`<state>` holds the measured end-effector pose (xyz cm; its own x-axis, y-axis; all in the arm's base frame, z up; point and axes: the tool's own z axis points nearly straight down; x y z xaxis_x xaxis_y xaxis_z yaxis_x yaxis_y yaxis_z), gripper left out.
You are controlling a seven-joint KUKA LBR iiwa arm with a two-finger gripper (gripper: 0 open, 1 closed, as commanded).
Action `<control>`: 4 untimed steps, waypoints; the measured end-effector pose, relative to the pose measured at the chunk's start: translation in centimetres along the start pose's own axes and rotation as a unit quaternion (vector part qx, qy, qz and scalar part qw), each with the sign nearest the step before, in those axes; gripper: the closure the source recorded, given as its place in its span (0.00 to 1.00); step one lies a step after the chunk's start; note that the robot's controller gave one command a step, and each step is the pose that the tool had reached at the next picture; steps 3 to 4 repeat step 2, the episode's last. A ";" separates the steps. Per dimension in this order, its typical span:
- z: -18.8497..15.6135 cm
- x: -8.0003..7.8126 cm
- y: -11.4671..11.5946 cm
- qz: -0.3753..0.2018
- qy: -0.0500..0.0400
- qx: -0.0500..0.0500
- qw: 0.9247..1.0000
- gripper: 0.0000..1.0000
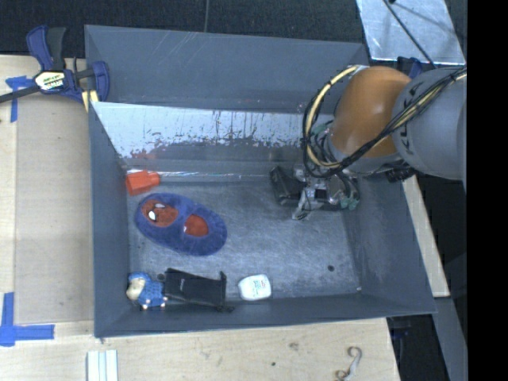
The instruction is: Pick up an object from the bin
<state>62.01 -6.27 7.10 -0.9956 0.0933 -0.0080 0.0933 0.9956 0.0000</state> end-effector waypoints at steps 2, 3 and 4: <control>-22.6 0.9 1.8 0.007 0.002 0.000 1.000 1.00; -22.6 0.9 1.8 0.007 0.002 0.000 1.000 1.00; -22.6 0.9 1.8 0.007 0.002 0.000 1.000 1.00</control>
Offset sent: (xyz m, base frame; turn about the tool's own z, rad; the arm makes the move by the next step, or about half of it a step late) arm -0.0114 0.0172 0.1050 0.0157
